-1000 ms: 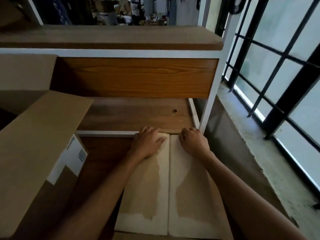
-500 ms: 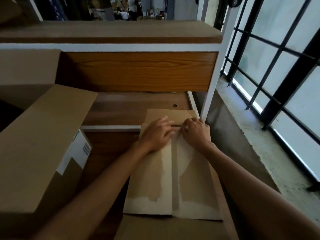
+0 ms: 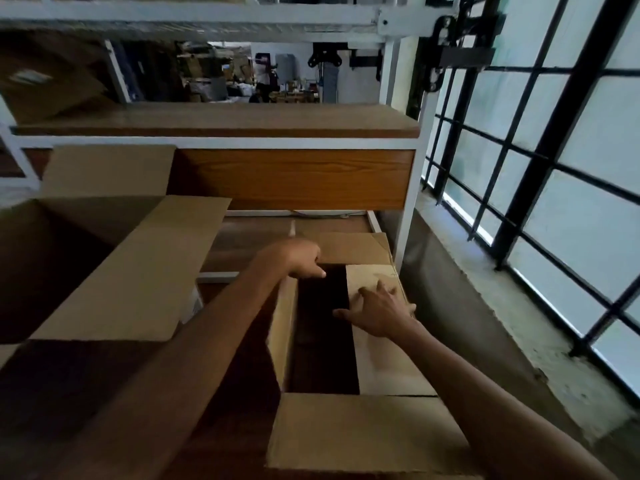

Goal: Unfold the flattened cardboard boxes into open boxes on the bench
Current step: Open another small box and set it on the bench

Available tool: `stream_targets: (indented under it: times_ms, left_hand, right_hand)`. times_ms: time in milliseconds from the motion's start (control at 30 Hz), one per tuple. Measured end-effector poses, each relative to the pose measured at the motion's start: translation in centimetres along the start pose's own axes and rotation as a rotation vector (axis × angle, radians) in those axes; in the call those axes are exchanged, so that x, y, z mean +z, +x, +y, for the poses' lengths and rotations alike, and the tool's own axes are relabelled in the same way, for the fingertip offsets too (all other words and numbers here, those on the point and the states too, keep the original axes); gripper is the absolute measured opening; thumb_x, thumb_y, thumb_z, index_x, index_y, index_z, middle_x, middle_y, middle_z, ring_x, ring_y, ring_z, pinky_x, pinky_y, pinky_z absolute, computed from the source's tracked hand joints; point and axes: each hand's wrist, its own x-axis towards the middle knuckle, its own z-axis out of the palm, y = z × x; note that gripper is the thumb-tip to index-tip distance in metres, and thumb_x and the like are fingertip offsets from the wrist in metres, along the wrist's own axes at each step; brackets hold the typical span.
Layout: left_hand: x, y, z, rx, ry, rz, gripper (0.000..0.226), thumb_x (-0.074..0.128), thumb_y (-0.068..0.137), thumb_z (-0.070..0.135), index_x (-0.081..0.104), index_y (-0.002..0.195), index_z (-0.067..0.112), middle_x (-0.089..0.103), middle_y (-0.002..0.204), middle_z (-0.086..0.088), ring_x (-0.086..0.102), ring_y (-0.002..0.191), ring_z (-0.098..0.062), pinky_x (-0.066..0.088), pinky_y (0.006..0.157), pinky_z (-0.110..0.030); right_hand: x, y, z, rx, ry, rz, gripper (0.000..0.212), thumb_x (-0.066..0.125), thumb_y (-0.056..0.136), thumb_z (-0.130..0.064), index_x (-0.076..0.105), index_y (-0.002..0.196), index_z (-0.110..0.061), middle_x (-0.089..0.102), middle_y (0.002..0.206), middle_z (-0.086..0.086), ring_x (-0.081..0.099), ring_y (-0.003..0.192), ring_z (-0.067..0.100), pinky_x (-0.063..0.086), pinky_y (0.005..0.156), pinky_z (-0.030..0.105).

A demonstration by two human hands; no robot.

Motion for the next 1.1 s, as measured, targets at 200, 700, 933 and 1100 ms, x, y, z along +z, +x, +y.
stream_targets:
  times_ms: [200, 700, 933, 1100]
  left_hand:
    - [7.3, -0.5, -2.9, -0.184, -0.162, -0.050, 0.054, 0.060, 0.086, 0.056, 0.058, 0.122, 0.015, 0.060, 0.106, 0.001, 0.058, 0.096, -0.018, 0.046, 0.081, -0.035]
    - [15.0, 0.3, -0.9, -0.288, -0.761, 0.210, 0.059, 0.051, 0.090, -0.004, 0.040, 0.145, 0.013, 0.032, 0.151, -0.020, 0.038, 0.136, -0.035, 0.038, 0.107, -0.037]
    - [15.7, 0.5, -0.7, -0.303, -0.770, 0.303, 0.048, 0.051, 0.089, -0.007, 0.051, 0.134, 0.010, 0.042, 0.140, -0.016, 0.050, 0.122, -0.031, 0.047, 0.084, -0.030]
    - [15.7, 0.4, -0.4, -0.319, -0.826, 0.334, 0.036, 0.047, 0.091, -0.010, 0.057, 0.121, 0.008, 0.045, 0.137, -0.015, 0.051, 0.118, -0.028, 0.042, 0.067, -0.022]
  right_hand:
    - [1.0, -2.5, -0.2, 0.123, 0.058, -0.010, 0.094, 0.066, 0.071, -0.073, 0.037, 0.146, -0.024, 0.009, 0.161, 0.020, 0.009, 0.142, 0.057, 0.027, 0.102, 0.078]
    - [-7.7, -5.5, 7.5, 0.317, 0.346, 0.246, 0.029, 0.048, 0.098, -0.010, 0.059, 0.122, 0.003, 0.062, 0.121, 0.020, 0.059, 0.111, 0.033, 0.046, 0.093, 0.037]
    - [-0.3, -6.8, 11.1, 0.382, 0.188, 0.221, 0.042, 0.036, 0.103, -0.038, 0.057, 0.120, -0.005, 0.060, 0.124, 0.019, 0.059, 0.109, 0.035, 0.049, 0.086, 0.041]
    - [4.7, -6.2, 8.0, 0.429, 0.971, -0.069, 0.058, 0.027, 0.103, -0.055, 0.065, 0.100, -0.011, 0.066, 0.094, 0.005, 0.060, 0.084, 0.014, 0.044, 0.074, 0.030]
